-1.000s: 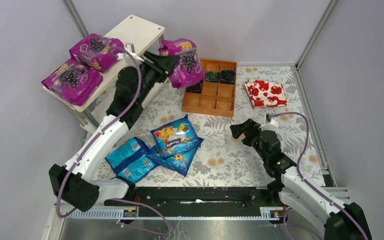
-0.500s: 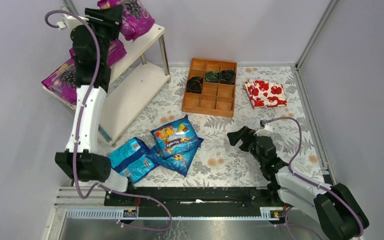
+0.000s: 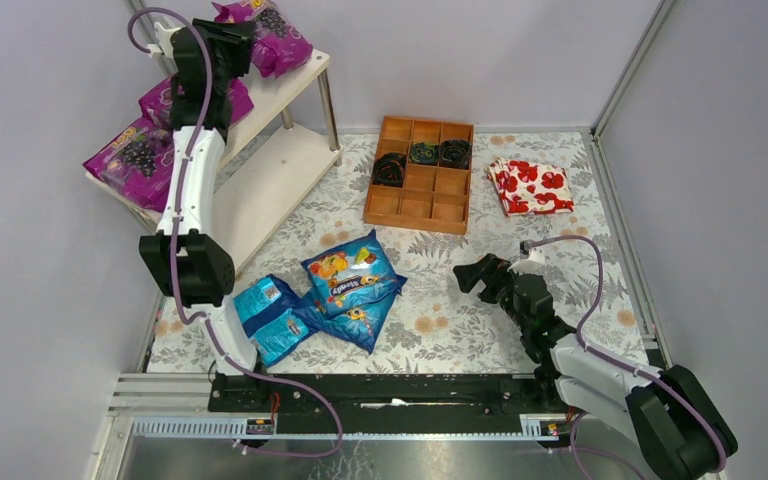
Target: Place and organize the candy bags onto the shelf
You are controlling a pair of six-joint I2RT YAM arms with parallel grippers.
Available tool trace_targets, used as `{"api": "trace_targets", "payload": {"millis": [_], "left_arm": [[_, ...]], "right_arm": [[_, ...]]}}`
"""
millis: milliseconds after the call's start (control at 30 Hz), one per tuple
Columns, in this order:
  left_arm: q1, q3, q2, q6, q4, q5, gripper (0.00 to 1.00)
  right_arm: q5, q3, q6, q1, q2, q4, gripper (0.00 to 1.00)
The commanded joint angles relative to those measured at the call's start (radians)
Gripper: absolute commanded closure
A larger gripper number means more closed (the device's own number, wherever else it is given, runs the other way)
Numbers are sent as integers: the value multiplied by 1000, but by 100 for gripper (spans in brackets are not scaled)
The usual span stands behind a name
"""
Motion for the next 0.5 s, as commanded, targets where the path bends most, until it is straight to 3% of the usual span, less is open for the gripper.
{"api": "trace_targets", "payload": {"millis": [0,200,300,467], "left_arm": [[11,103,-32,-56,54,-16,58],[18,138,-4,-57,8,-64,53],[20,149,-5,-58,-6,-64,41],[24,156,-20,-39,-19,-76,32]], "right_arm": [[-13,10,-19,-4,25,64,0],[-17,17,-18,-4,40,65,0],[-16,15,-17,-3,37,66,0],[-17,18,-15,-3,45,66,0]]}}
